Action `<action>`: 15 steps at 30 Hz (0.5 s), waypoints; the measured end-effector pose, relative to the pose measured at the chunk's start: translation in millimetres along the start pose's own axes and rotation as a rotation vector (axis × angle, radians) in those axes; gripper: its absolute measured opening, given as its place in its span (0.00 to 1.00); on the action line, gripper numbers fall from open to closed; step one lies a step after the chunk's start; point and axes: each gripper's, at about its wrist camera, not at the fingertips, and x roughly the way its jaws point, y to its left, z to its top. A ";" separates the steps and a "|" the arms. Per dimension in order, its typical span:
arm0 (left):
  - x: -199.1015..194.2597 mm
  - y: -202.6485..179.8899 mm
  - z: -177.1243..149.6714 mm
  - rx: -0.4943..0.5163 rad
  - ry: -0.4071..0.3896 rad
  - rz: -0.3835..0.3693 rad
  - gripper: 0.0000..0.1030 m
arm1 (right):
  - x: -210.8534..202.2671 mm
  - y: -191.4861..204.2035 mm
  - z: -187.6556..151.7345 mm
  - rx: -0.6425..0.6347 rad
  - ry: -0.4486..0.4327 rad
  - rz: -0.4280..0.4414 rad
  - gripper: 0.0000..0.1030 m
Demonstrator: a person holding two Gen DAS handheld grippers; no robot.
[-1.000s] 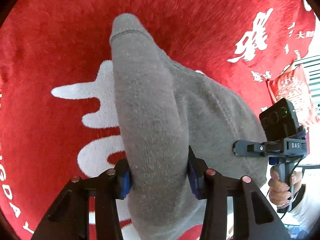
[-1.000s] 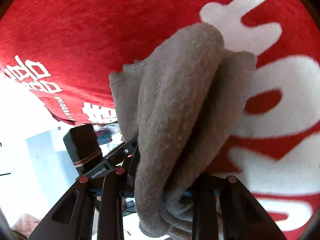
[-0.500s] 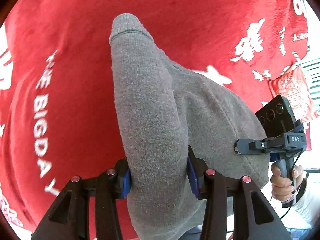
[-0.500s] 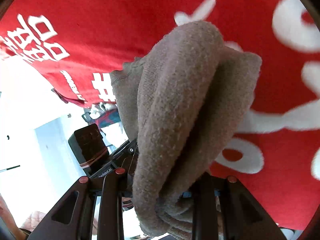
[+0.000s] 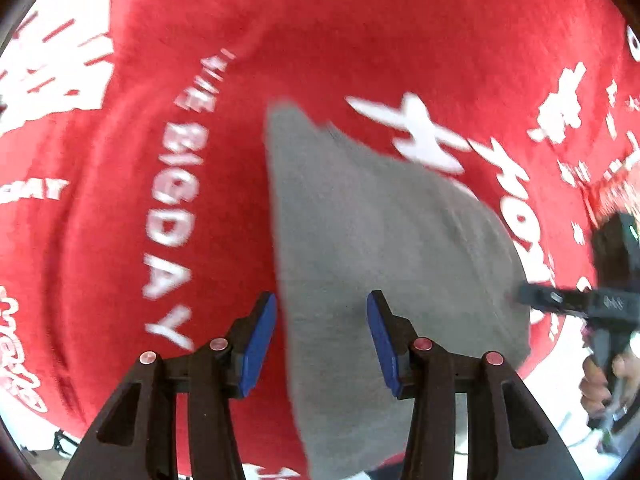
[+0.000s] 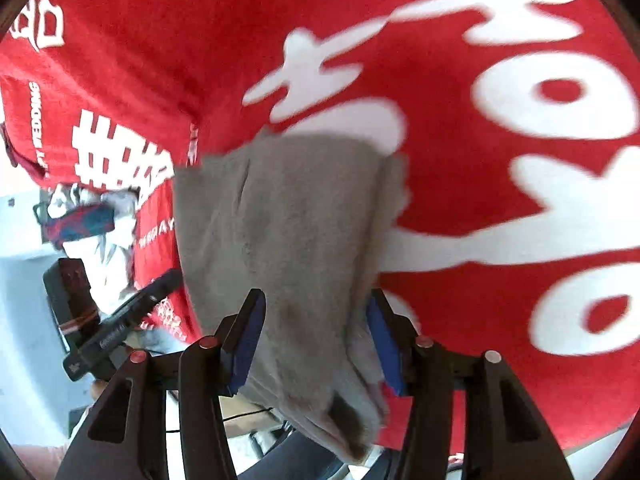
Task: Fold small clothes
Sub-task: 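Lower the grey bundle onto the cloth with both tools and release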
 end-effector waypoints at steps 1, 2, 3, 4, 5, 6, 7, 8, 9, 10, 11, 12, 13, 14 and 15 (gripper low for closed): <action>-4.1 7.1 2.2 -0.015 -0.017 0.019 0.47 | -8.2 -2.7 -1.1 0.011 -0.029 0.012 0.53; -6.0 15.1 4.7 -0.040 -0.029 0.029 0.47 | -9.6 -3.4 0.6 0.017 -0.039 0.023 0.53; -4.5 18.7 6.6 -0.055 -0.028 0.029 0.47 | -8.9 -4.0 1.2 0.022 -0.038 0.029 0.52; -1.1 21.6 10.0 -0.067 -0.022 0.028 0.47 | -3.6 -5.9 4.0 0.036 -0.033 0.042 0.51; 3.7 22.5 12.7 -0.073 -0.019 0.031 0.47 | 2.7 -8.6 6.1 0.050 -0.023 0.062 0.47; 10.3 21.3 15.1 -0.067 -0.016 0.038 0.47 | 11.5 -11.8 8.8 0.075 -0.012 0.072 0.40; 15.2 20.6 16.5 -0.057 -0.010 0.052 0.47 | 13.2 -10.9 11.0 0.088 -0.005 0.071 0.22; 20.6 18.7 16.8 -0.046 -0.004 0.075 0.47 | 13.1 -15.2 11.0 0.088 -0.004 0.054 0.21; 24.3 16.1 17.0 -0.035 -0.004 0.096 0.47 | 9.1 -4.4 11.1 0.035 -0.035 0.020 0.20; 27.6 11.8 18.2 -0.028 -0.008 0.105 0.47 | 4.9 6.4 7.2 -0.036 -0.066 -0.023 0.18; 26.7 9.6 18.0 -0.019 -0.018 0.109 0.47 | -2.1 19.1 3.2 -0.108 -0.093 -0.073 0.12; 26.5 7.7 17.6 -0.014 -0.025 0.111 0.47 | -8.5 27.2 -0.7 -0.163 -0.118 -0.119 0.08; 26.9 5.8 16.9 -0.009 -0.029 0.116 0.47 | -13.2 31.8 -4.5 -0.207 -0.137 -0.159 0.07; 28.8 4.1 16.5 -0.004 -0.028 0.118 0.47 | -13.8 32.6 -6.6 -0.234 -0.147 -0.207 0.07; 32.3 1.8 16.3 -0.001 -0.027 0.127 0.47 | -7.7 28.4 -5.0 -0.237 -0.127 -0.245 0.07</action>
